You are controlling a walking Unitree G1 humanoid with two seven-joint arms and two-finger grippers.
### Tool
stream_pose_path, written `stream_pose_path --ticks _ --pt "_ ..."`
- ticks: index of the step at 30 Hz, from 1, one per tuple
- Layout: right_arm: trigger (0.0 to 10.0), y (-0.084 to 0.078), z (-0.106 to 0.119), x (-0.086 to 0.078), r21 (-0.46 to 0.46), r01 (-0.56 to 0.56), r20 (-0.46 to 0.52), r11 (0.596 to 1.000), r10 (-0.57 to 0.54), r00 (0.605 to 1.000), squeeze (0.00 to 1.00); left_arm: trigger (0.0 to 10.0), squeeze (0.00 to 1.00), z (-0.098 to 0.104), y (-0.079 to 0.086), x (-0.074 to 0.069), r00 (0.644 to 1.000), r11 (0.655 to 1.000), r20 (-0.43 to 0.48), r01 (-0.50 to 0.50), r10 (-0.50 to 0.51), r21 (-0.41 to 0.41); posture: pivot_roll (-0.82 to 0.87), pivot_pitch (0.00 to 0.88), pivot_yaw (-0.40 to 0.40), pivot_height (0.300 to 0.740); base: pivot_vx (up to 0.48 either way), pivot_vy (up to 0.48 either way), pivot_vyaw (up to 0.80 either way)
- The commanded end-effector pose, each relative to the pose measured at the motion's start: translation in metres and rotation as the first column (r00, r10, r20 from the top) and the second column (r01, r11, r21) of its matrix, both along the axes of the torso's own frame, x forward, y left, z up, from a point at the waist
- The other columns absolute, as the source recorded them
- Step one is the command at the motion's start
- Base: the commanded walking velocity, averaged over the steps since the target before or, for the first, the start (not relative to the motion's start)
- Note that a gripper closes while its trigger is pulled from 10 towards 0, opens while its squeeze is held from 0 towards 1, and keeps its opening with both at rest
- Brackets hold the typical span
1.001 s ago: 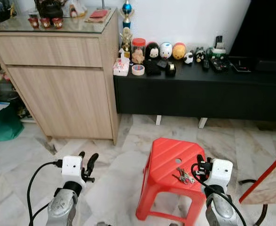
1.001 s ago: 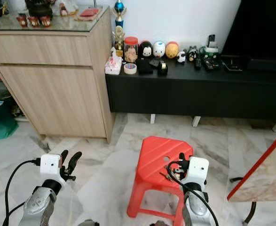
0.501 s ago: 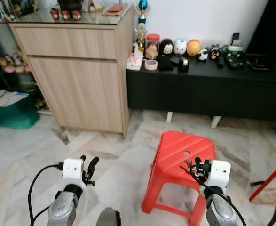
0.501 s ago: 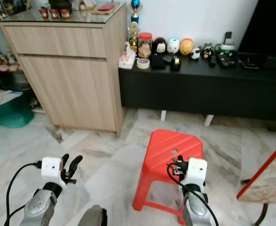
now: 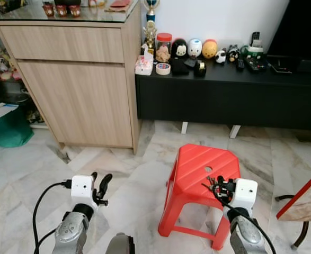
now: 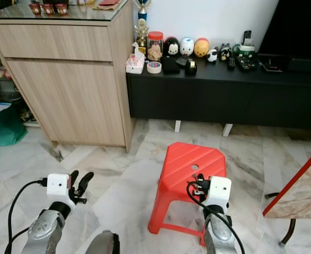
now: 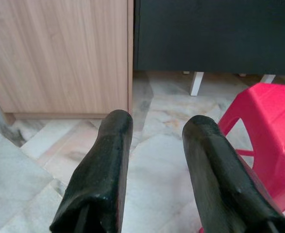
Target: Hang keys on a hook
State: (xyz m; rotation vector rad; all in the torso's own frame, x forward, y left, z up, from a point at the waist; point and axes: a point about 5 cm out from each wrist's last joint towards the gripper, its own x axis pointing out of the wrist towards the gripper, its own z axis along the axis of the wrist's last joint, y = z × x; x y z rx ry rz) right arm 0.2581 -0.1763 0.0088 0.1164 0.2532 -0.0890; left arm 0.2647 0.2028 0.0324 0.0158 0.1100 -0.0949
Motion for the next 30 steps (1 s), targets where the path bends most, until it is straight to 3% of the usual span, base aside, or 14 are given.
stream_pose_path --ticks 1,13,18,30 --pt "10.0 -0.0002 0.0012 0.002 0.004 0.004 0.005 1.0 -0.004 1.0 0.0 10.0 0.0 0.0018 -0.0005 0.0017 1.0 1.0 0.0 0.007 -0.007 0.007 0.04 0.026 -0.037 0.628 0.0 0.0 0.0" --pt "10.0 0.0027 0.0 0.0019 -0.005 -0.027 0.001 1.0 0.027 1.0 0.0 10.0 0.0 0.0009 -0.0007 0.0023 1.0 1.0 -0.015 0.002 -0.002 0.015 0.05 0.03 -0.041 0.628 0.0 0.0 0.0" --pt "10.0 0.0065 -0.0004 0.0014 -0.007 -0.045 0.006 0.999 0.045 0.999 0.0 10.0 0.0 0.0016 -0.0013 0.003 1.0 1.0 -0.008 0.003 -0.003 0.015 0.05 0.03 -0.039 0.628 0.319 0.0 0.67" --pt "10.0 0.0086 -0.0009 0.0021 -0.001 -0.054 0.01 0.999 0.054 0.998 0.0 10.0 0.0 0.0016 -0.0024 0.0038 1.0 1.0 -0.012 0.01 -0.01 0.011 0.05 0.031 -0.039 0.628 0.345 0.0 0.11"
